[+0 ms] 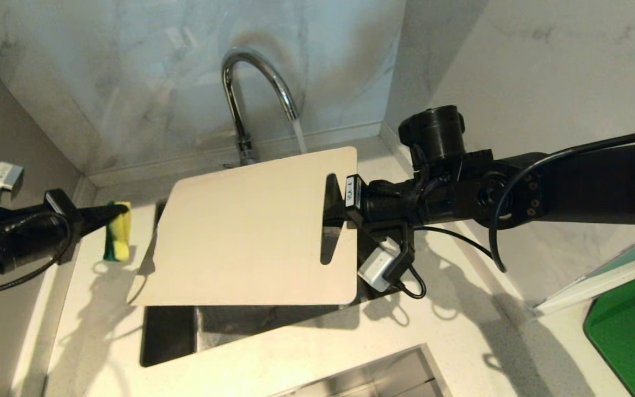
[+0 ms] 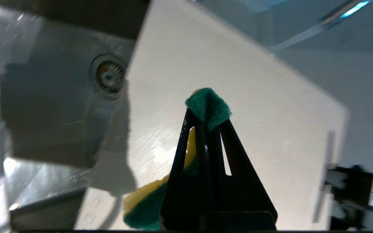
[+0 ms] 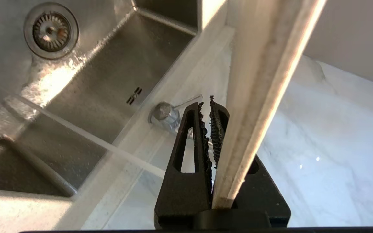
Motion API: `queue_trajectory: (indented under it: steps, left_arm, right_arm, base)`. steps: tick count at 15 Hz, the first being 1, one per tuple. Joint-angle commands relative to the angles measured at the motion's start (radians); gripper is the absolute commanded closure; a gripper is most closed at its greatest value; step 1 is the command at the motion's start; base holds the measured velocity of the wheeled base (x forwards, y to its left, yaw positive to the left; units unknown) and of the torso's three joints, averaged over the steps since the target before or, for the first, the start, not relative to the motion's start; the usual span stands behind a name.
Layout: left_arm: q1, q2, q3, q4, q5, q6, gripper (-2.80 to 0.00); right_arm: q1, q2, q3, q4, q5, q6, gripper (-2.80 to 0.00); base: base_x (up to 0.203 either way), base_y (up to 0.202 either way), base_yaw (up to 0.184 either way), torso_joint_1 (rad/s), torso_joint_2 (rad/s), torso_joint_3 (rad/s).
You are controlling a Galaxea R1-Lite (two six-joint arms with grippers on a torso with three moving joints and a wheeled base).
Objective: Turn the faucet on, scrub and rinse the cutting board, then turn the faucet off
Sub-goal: Scrub the cutting board underwater, then put down the cutting board
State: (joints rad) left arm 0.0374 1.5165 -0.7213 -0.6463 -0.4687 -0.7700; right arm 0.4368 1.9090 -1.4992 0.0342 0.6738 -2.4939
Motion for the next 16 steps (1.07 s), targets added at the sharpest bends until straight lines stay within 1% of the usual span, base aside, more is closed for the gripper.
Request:
queue_trajectory:
  steps: [1, 3, 4, 6, 7, 10, 12, 16]
  left_arm:
    - [0.002, -0.06, -0.111, 0.078, -0.016, -0.005, 0.0]
    - [-0.014, -0.063, -0.183, 0.143, -0.04, -0.006, 0.0]
    - [-0.038, -0.062, -0.201, 0.152, -0.046, -0.007, 0.0]
    - [-0.069, -0.054, -0.206, 0.152, -0.048, -0.012, 0.0]
    - [-0.08, -0.048, -0.215, 0.153, -0.048, -0.024, 0.0]
    - [-0.093, -0.048, -0.239, 0.157, -0.048, -0.031, 0.0]
    - [-0.093, -0.053, -0.238, 0.189, -0.048, -0.031, 0.0]
    - [-0.093, -0.053, -0.236, 0.206, -0.048, -0.031, 0.0]
  right_arm:
    - [-0.001, -0.025, 0.048, -0.012, 0.004, -0.006, 0.0]
    - [-0.004, -0.059, 0.087, -0.013, 0.001, -0.003, 0.0]
    - [-0.013, -0.082, 0.107, -0.013, 0.0, -0.001, 0.0]
    - [-0.032, -0.131, 0.149, -0.013, -0.005, 0.0, 0.0]
    - [-0.035, -0.157, 0.169, -0.013, -0.018, 0.001, 0.0]
    - [-0.036, -0.234, 0.25, -0.026, -0.061, 0.033, 0.0]
    - [-0.036, -0.282, 0.333, -0.069, -0.091, 0.062, 0.0]
    - [-0.036, -0.38, 0.526, -0.233, -0.137, 0.152, 0.0]
  base:
    - [0.0, 0.0, 0.0, 0.0, 0.0, 0.0]
    - [0.0, 0.0, 0.0, 0.0, 0.0, 0.0]
    - [0.0, 0.0, 0.0, 0.0, 0.0, 0.0]
    - [0.0, 0.0, 0.0, 0.0, 0.0, 0.0]
    - [0.0, 0.0, 0.0, 0.0, 0.0, 0.0]
    - [0.0, 0.0, 0.0, 0.0, 0.0, 0.0]
    - [0.0, 0.0, 0.0, 0.0, 0.0, 0.0]
    - [0.0, 0.0, 0.0, 0.0, 0.0, 0.0]
